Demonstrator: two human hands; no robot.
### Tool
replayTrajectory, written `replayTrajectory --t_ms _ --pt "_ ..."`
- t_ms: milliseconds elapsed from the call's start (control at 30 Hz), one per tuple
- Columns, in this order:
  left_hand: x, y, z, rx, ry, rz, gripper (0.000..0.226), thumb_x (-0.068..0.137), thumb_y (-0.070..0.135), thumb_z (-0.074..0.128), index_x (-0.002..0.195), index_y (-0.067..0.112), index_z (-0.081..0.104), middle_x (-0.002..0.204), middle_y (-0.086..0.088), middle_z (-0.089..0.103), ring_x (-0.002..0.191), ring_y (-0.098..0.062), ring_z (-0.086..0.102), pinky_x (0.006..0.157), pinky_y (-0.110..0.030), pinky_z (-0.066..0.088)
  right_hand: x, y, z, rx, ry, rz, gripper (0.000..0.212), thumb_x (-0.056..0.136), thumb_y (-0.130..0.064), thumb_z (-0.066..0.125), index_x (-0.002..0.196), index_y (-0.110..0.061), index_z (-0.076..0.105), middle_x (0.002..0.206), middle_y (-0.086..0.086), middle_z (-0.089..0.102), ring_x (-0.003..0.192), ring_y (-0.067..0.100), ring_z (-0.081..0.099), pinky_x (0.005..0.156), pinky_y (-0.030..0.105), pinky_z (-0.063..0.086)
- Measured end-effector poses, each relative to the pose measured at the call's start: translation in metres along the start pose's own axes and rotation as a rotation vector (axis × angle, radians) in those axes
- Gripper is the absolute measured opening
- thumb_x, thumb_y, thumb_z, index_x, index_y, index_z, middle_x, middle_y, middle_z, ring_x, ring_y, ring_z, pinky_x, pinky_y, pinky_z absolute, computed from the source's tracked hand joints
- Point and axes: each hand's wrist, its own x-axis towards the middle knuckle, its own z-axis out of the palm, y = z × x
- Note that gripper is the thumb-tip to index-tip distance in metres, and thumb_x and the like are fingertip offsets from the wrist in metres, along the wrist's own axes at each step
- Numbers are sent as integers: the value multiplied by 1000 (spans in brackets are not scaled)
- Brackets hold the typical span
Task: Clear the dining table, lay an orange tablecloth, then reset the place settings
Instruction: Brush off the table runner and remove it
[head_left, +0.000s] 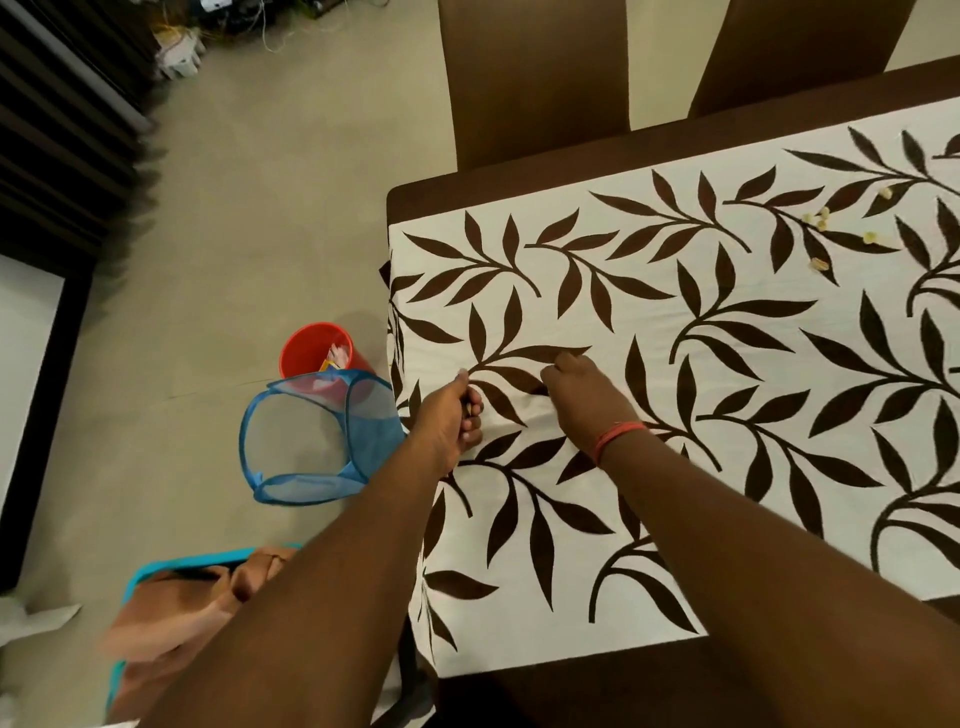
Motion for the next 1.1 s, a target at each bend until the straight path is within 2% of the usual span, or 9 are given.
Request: replayTrajectory --t_ms 167,333,433,533,667,767,833,967,1100 --pt "3 -5 7 -7 -76 16 51 101 51 47 70 12 58 60 -2 54 46 -11 37 41 -22 31 -5 -9 1 133 18 112 23 86 4 46 103 -7 57 105 14 58 97 32 54 81 39 43" --pt "0 2 52 -35 -166 -10 58 104 52 37 78 6 61 65 -11 62 55 -20 55 57 -32 55 -13 -2 -22 362 143 251 6 92 -18 54 92 -15 60 93 4 63 86 22 58 73 33 45" --pt "0 7 87 -61 -256 -15 62 104 53 33 89 1 64 82 -18 69 76 -29 67 69 -41 60 -16 6 -45 383 152 200 9 90 -20 55 88 -17 63 87 2 64 83 21 59 72 37 49" --pt "-5 9 122 -52 -375 -75 65 104 56 31 110 3 69 103 -19 75 92 -30 75 69 -38 59 -24 21 -57 176 148 22 14 87 -13 54 89 -17 67 82 5 66 78 25 57 73 39 48" --pt "-14 4 173 4 -365 -93 55 103 52 42 107 6 71 98 -16 77 82 -27 76 57 -34 60 -48 62 -63 177 284 77 24 89 -26 48 104 -20 67 92 3 64 89 22 52 77 34 48" --pt "-18 0 213 59 -333 -59 50 103 48 47 107 4 71 98 -16 77 89 -31 75 70 -40 61 -61 101 -69 255 315 159 31 88 -39 49 111 -26 63 102 -3 59 100 16 48 86 31 46" --pt "-19 1 235 71 -308 -29 45 103 42 49 103 2 70 83 -14 74 82 -28 72 67 -38 59 -63 123 -73 289 287 171 33 87 -44 50 113 -26 61 106 -5 56 103 14 46 90 30 46" --pt "-12 10 257 72 -274 24 40 105 36 48 86 4 61 56 -3 51 49 -13 45 45 -25 40 -52 171 -82 326 247 212 43 91 -50 54 124 -22 57 123 -3 53 117 13 46 100 29 44" --pt "9 18 240 117 -165 77 38 104 37 49 88 4 59 57 -1 43 45 -11 32 43 -25 30 -32 245 -101 182 273 366 55 95 -52 51 139 -19 47 140 3 47 131 20 41 111 37 37"
